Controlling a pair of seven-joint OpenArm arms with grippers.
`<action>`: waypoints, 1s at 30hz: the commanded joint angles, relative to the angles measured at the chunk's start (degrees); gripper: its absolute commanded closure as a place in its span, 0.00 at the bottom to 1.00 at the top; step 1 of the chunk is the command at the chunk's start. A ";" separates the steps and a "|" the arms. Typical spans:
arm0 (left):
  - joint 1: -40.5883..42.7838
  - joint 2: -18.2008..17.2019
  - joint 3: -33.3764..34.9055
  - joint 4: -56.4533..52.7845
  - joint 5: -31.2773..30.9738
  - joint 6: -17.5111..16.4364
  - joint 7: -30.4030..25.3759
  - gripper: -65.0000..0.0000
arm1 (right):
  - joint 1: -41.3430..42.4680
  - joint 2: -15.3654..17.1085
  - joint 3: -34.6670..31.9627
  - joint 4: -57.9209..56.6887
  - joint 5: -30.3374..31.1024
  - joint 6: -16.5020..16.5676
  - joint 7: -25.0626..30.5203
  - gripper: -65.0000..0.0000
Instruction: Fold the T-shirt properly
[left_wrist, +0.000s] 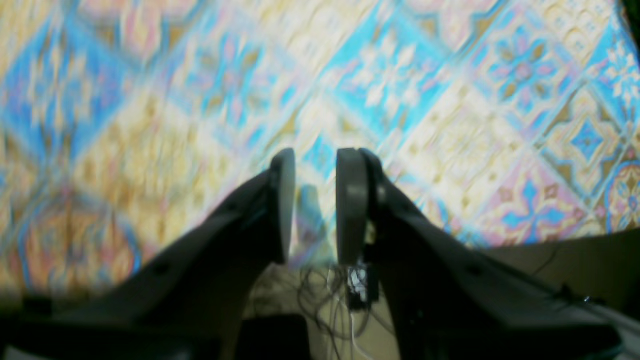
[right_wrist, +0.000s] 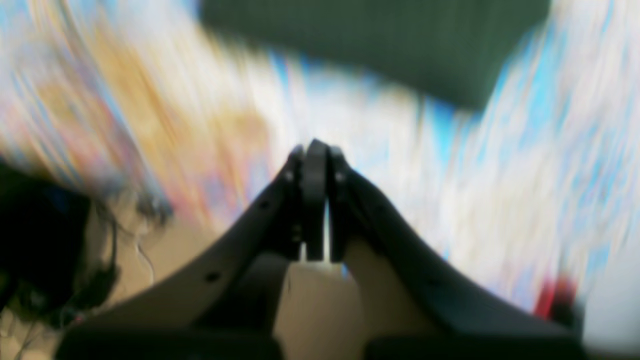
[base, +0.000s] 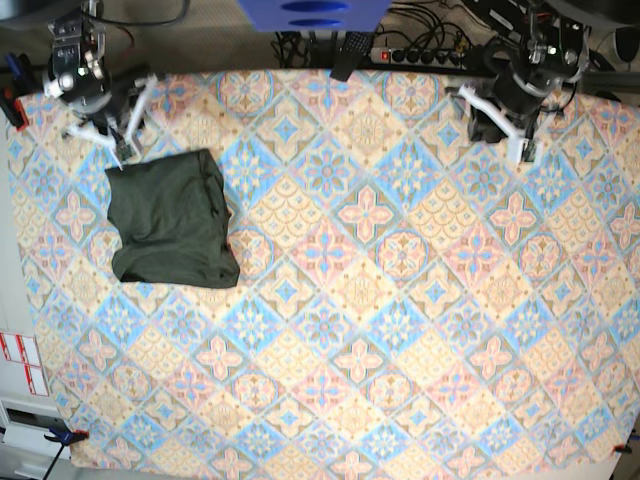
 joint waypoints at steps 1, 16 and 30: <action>1.91 -0.97 -1.46 0.85 -1.57 -0.27 -0.84 0.80 | -0.66 0.72 0.85 1.15 0.90 -0.06 1.78 1.00; 19.49 -1.33 -8.32 0.67 -4.21 -0.27 -1.11 0.80 | -18.07 -5.79 5.42 0.71 0.90 -0.06 1.95 1.00; 12.72 -1.06 3.46 -17.96 7.92 -0.36 -6.73 0.80 | -14.20 -7.99 1.38 -24.17 0.81 -0.06 7.49 1.00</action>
